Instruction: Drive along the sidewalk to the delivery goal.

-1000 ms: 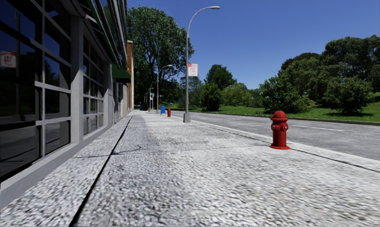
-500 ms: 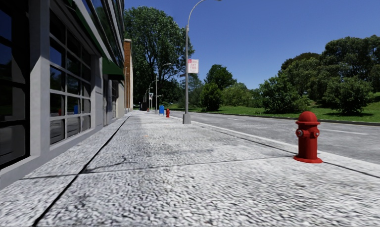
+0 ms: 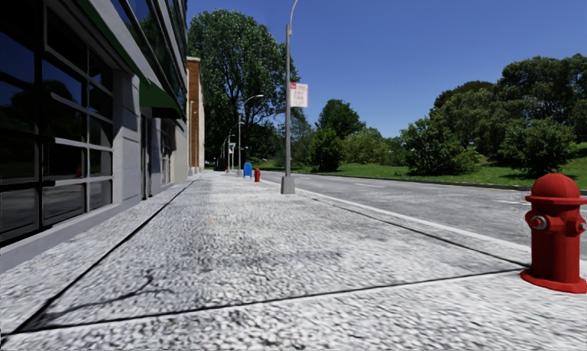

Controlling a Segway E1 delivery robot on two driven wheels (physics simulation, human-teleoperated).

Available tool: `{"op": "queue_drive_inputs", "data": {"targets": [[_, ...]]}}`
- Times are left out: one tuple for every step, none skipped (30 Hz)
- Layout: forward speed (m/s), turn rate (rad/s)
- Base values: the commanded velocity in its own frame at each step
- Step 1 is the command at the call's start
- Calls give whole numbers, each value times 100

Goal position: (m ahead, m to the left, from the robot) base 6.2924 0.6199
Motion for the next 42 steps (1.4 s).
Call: {"op": "queue_drive_inputs", "data": {"targets": [[151, 0], [150, 0], [149, 0], [149, 0], [149, 0], [149, 8], [148, 24], [148, 34], [148, 34], [148, 37], [145, 37], [138, 37], [136, 38], [136, 38], [135, 38], [135, 38], [135, 38], [135, 33], [135, 29], [135, 29], [135, 11], [135, 0], [135, 0], [137, 0], [137, 0], [145, 0], [147, 0], [148, 0], [148, 0], [148, 0], [148, 0], [148, 0], [148, 0], [148, 0], [148, 0], [148, 0], [148, 0], [148, 0], [148, 0], [148, 0], [148, 0], [148, 0]]}}
